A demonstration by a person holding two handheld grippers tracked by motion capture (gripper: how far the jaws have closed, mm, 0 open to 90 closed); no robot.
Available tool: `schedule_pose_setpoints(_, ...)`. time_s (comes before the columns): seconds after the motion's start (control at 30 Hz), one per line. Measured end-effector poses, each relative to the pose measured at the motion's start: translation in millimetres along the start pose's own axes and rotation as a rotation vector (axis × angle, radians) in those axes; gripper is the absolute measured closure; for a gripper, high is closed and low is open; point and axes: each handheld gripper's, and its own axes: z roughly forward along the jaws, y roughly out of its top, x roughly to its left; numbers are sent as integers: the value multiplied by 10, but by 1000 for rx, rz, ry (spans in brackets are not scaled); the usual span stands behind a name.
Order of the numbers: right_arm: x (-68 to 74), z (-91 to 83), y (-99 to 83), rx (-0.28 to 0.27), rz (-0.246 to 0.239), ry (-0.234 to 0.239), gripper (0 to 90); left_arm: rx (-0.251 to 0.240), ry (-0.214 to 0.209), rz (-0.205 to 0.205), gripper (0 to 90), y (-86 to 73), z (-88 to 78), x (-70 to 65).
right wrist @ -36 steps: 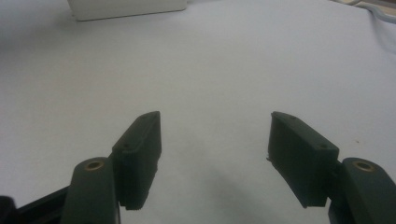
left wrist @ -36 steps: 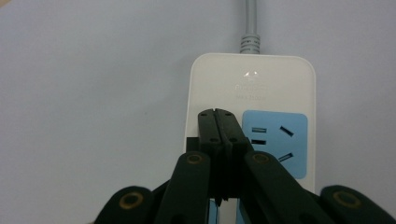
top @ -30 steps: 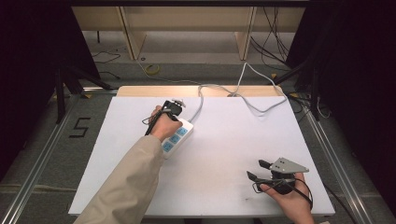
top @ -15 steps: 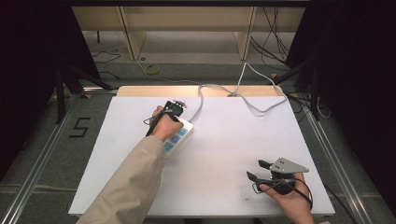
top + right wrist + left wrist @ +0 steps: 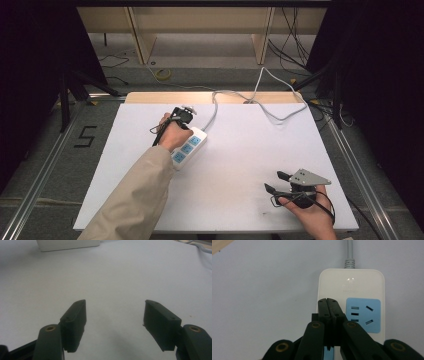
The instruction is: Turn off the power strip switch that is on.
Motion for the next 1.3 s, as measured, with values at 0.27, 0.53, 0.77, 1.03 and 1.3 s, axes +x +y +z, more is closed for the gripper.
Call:
schedule_pose_setpoints(0.27, 2, 2, 1, 1, -1, -1, 359, -47, 11, 7, 897, -98, -123, 53)
schedule_pose_setpoints(0.53, -1, -4, -2, -3, -4, -1, 359, -103, -19, 16, 838, -214, -341, 56)
schedule_pose_setpoints(0.77, -6, -6, -3, -1, 2, -5, 359, -123, -82, 48, 710, -428, -503, 20)
schedule_pose_setpoints(1.03, -8, -6, -3, 1, 4, -8, 359, -207, -111, 96, 512, -704, -649, -24)
schedule_pose_setpoints(1.3, -16, -9, -5, 1, 5, -8, 359, -270, -135, 114, 354, -999, -777, -48)
